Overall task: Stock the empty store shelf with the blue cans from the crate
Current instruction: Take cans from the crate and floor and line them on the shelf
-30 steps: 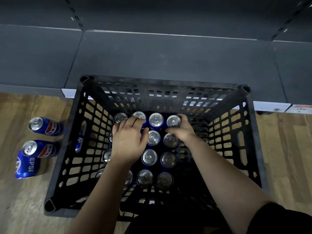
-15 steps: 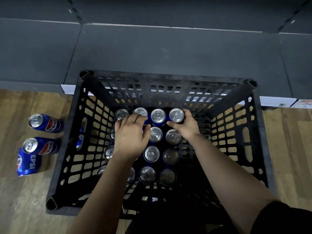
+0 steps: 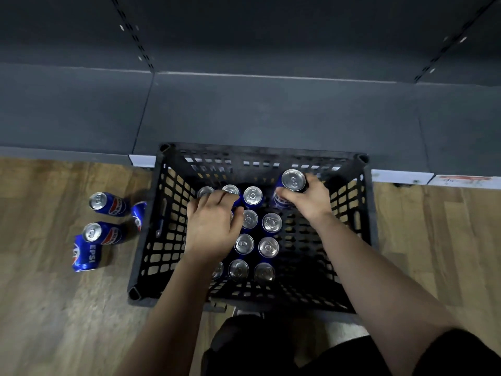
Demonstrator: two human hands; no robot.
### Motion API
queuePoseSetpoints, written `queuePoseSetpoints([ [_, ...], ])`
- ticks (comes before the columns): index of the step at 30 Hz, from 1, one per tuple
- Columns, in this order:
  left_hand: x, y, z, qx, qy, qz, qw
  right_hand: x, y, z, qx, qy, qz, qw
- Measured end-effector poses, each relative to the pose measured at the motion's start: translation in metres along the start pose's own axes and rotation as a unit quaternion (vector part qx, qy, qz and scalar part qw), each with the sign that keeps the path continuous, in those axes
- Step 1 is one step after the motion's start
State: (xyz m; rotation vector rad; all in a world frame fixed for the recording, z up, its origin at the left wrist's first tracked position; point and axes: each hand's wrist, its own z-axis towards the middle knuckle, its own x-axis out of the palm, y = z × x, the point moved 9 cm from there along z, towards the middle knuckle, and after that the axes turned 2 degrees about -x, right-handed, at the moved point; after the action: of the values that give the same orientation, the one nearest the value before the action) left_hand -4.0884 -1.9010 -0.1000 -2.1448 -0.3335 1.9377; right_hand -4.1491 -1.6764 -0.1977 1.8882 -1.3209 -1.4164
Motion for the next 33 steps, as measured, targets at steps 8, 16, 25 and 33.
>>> queuePoseSetpoints([
  [8,-0.186,-0.068,-0.048,-0.013,-0.037,-0.001,0.999,-0.102,0.15,-0.111,-0.031,0.018,-0.007,0.999],
  [16,-0.401,-0.126,-0.104,-0.013,-0.1,-0.001,0.995,-0.207,0.338,-0.238,-0.09,0.014,-0.012,0.996],
  [25,-0.555,-0.12,-0.11,0.002,-0.173,0.002,0.985,-0.251,0.513,-0.317,-0.172,-0.014,0.071,0.982],
  [33,-0.679,-0.066,-0.048,0.05,-0.215,-0.002,0.975,-0.241,0.673,-0.331,-0.242,-0.071,0.082,0.964],
])
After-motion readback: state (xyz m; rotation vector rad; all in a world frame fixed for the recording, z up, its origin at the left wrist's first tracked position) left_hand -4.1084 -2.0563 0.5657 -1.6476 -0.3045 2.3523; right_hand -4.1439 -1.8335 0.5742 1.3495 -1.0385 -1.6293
